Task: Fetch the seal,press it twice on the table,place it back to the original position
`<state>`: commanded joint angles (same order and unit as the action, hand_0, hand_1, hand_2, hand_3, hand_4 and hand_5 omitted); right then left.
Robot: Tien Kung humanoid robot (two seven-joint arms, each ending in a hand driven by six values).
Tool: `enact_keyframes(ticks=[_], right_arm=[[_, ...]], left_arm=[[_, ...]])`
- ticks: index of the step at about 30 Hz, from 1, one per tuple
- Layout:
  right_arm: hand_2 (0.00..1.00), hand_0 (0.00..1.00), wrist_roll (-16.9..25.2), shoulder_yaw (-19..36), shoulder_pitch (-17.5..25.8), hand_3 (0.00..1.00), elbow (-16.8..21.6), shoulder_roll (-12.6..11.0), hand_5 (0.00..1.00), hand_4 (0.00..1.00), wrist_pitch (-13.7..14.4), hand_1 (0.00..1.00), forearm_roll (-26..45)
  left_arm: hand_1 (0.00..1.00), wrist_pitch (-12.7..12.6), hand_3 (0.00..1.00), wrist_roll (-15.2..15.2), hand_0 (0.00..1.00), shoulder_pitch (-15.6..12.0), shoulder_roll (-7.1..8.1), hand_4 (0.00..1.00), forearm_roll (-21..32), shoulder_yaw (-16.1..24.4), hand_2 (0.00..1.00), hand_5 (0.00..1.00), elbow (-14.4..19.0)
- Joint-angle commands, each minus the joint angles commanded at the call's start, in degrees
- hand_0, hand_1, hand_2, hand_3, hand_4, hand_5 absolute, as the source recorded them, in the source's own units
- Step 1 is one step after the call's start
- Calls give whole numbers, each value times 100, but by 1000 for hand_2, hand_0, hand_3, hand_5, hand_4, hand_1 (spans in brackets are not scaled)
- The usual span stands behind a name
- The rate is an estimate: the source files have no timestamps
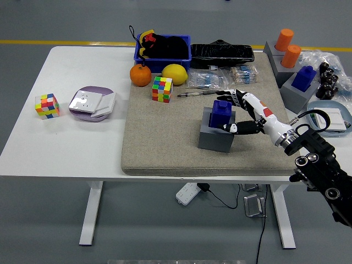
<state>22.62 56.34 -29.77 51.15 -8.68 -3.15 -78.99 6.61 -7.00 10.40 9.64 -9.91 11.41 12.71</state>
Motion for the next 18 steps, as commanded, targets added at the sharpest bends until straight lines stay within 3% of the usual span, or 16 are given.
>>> enact_keyframes(ticks=[1, 2, 7, 8, 13, 14, 18], right_arm=[[815, 829, 1, 4, 1, 852, 1, 1, 2, 985, -16, 815, -2], [880, 889, 1, 9, 4, 904, 3, 3, 152, 998, -34, 886, -5], [880, 889, -25, 59, 26, 904, 24, -5, 152, 998, -86, 886, -69], [941, 944, -27, 84, 36, 971, 28, -12, 292, 998, -91, 941, -79], [941, 944, -64, 222, 82, 971, 52, -61, 292, 998, -155, 941, -101], [981, 998, -75, 257, 96, 998, 62, -76, 440, 998, -179, 991, -110], [981, 998, -161, 433, 152, 998, 136, -125, 440, 998, -317, 991, -204]], left_arm=[[816, 0, 836, 1, 816, -2, 0, 801, 1, 2, 789, 418, 0], [816, 0, 837, 0, 816, -3, -1, 802, 4, 1, 789, 420, 0], [816, 2, 837, -1, 816, -4, -4, 802, 4, 3, 789, 420, 1], [816, 2, 837, 0, 816, -4, -4, 802, 2, 8, 789, 420, 1], [816, 4, 837, 0, 816, -10, -9, 802, 8, 9, 789, 420, -1], [816, 4, 837, -1, 816, -13, -10, 802, 10, 6, 789, 420, -2], [816, 5, 837, 0, 816, -6, -11, 802, 9, 17, 789, 420, -3]])
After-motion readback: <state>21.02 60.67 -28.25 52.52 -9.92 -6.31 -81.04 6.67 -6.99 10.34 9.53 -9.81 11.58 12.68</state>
